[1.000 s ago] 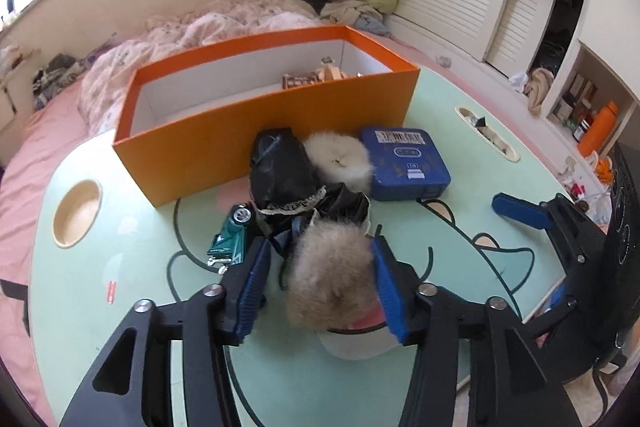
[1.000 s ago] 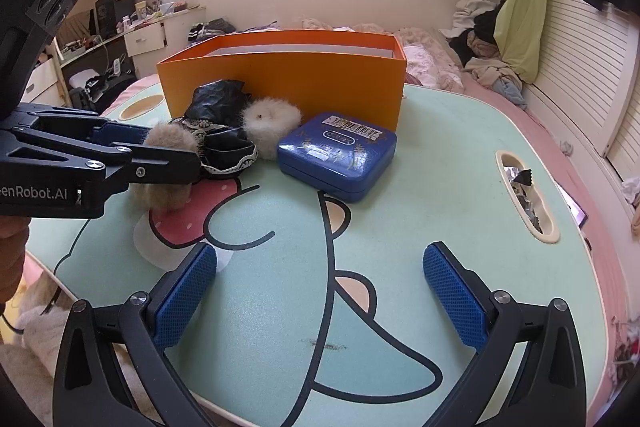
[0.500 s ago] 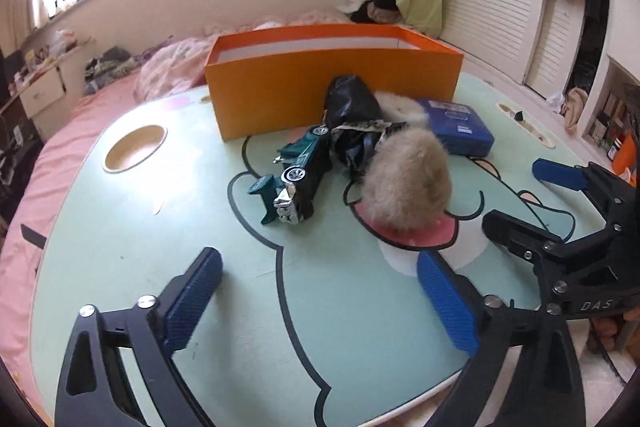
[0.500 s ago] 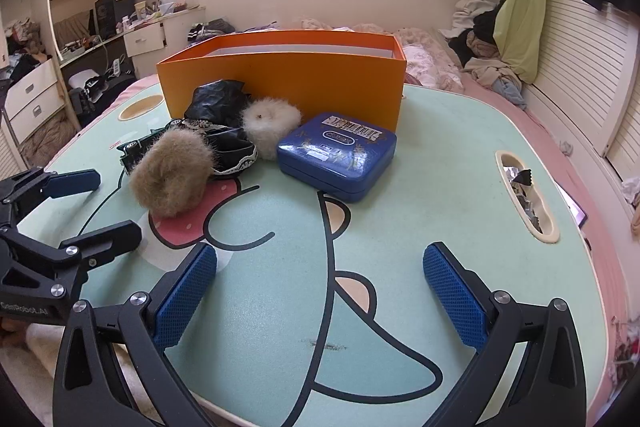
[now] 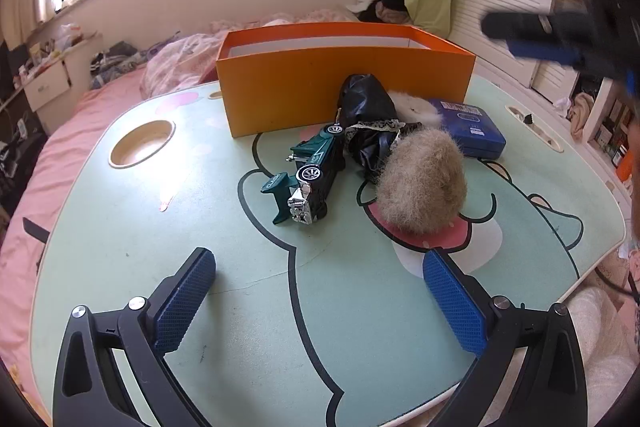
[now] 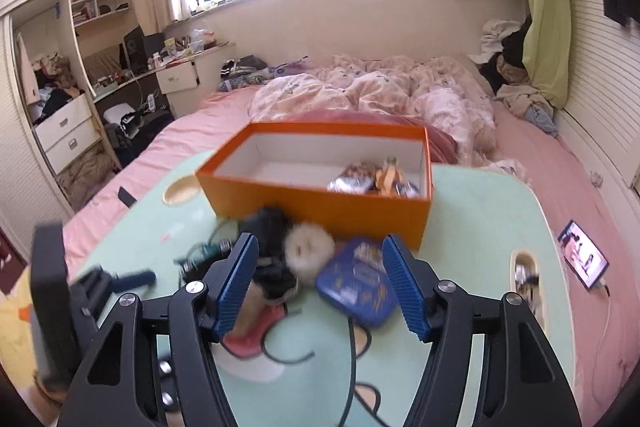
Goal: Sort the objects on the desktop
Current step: 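Grasp the brown card box in the box with the right tool, set it on the table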
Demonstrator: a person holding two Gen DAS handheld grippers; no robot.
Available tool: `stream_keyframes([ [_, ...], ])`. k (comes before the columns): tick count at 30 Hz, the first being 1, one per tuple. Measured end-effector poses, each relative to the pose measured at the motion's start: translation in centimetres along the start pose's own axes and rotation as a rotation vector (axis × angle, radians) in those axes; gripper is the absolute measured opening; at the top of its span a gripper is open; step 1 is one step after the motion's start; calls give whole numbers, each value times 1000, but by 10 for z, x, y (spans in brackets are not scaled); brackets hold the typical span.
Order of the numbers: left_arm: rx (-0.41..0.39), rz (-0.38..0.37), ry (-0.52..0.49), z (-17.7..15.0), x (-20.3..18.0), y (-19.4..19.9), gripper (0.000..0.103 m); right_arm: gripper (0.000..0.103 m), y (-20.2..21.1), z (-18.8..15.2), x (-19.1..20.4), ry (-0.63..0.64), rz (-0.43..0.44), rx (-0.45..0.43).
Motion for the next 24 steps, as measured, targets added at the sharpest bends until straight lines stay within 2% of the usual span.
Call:
stream_keyframes([
  [3, 0, 0, -1, 1, 0, 1, 103, 60, -35, 55, -3, -49, 111, 175],
  [4, 0, 0, -1, 1, 0, 2, 103, 58, -53, 67, -3, -62, 115, 235],
  [5, 0, 0, -1, 1, 0, 2, 103, 55, -70, 74, -4, -66, 92, 284],
  [8, -1, 0, -1, 0, 0, 0, 103, 49, -132, 87, -11, -70, -54, 430],
  [10, -2, 0, -1, 0, 0, 2, 103, 49, -160, 87, -22, -108, -106, 498],
  [13, -2, 1, 0, 0, 0, 3, 103, 49, -178, 84, -42, -158, -157, 566],
  [17, -3, 2, 0, 1, -1, 5, 103, 49, -190, 73, -55, -177, -177, 626],
  [20, -3, 2, -1, 2, -1, 4, 103, 50, -198, 70, -52, -144, -200, 631],
  [22, -3, 2, -1, 2, -1, 4, 103, 42, -198, 70, -39, -76, -228, 618],
  [24, -3, 2, -1, 2, -1, 4, 103, 42, -194, 71, -35, -76, -212, 604],
])
Point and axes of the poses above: each gripper's, at about its wrist camera, not at the fingertips, and y roughly against the way its jaws point, x to its left, z to its top, the point moved 3 cm from there along -y, roughly the way its jaws point, and after that the axes turned 5 degrees about x, right-handed, at the moved point
